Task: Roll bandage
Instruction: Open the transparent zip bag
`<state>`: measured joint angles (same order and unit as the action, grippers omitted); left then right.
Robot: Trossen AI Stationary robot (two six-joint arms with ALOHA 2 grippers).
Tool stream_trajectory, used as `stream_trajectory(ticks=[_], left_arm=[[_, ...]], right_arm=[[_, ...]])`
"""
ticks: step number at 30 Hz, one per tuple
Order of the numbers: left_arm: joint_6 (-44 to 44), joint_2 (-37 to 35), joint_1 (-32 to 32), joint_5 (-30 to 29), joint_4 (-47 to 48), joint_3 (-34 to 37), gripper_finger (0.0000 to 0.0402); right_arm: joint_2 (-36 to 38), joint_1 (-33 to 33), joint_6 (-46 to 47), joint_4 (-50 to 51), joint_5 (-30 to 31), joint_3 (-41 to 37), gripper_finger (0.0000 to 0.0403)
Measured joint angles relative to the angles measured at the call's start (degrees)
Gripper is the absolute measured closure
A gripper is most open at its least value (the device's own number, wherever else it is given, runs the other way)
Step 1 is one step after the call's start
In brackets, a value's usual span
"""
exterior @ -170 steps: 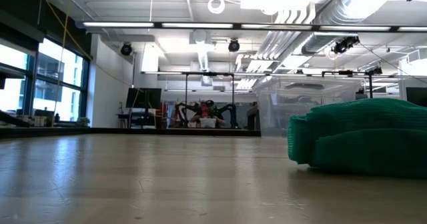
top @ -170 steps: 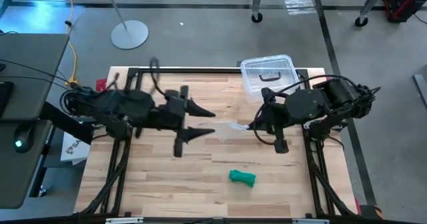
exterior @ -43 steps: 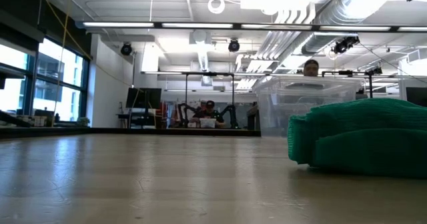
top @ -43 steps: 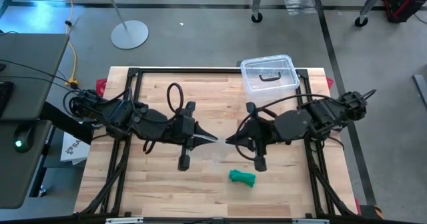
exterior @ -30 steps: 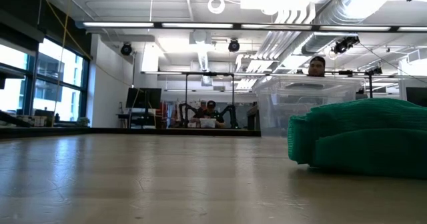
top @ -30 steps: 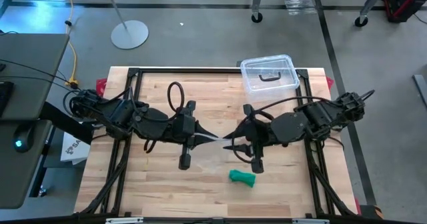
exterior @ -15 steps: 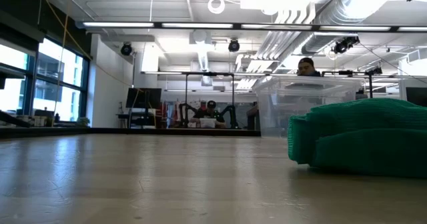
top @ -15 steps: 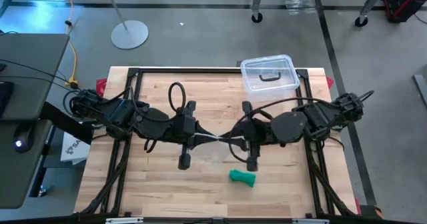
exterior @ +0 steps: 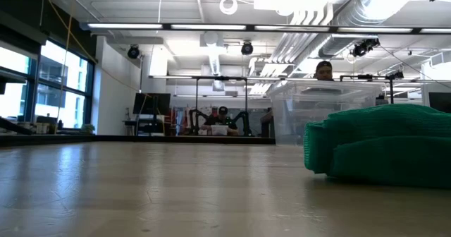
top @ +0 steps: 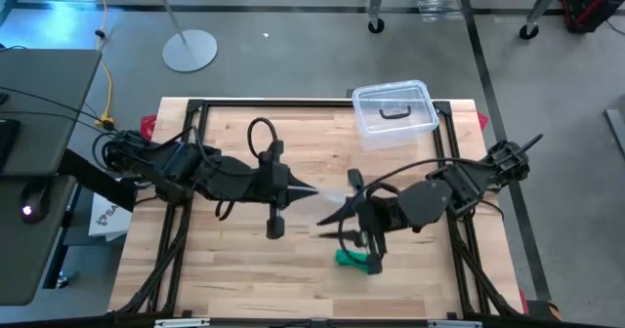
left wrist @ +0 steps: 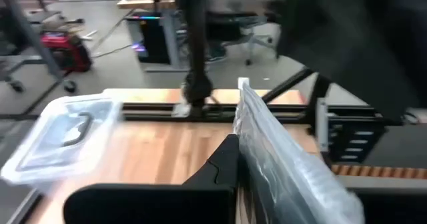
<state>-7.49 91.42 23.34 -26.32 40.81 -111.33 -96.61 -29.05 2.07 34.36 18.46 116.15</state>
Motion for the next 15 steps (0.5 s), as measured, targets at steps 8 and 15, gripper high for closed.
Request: stream_trajectory(ticks=[8, 15], left_arm=[[-0.06, 0.02, -0.62, -0.31, -0.37, 0.0, 0.0401], [-6.82, 0.04, -0.62, -0.48, -9.58, 0.0, 0.0401]], right_arm=[[0.61, -0.74, 5.06, 2.68, 9.95, 0.01, 0.0228], [0.76, -3.26, 13.85, 10.53, 25.75, 0.03, 0.0234]])
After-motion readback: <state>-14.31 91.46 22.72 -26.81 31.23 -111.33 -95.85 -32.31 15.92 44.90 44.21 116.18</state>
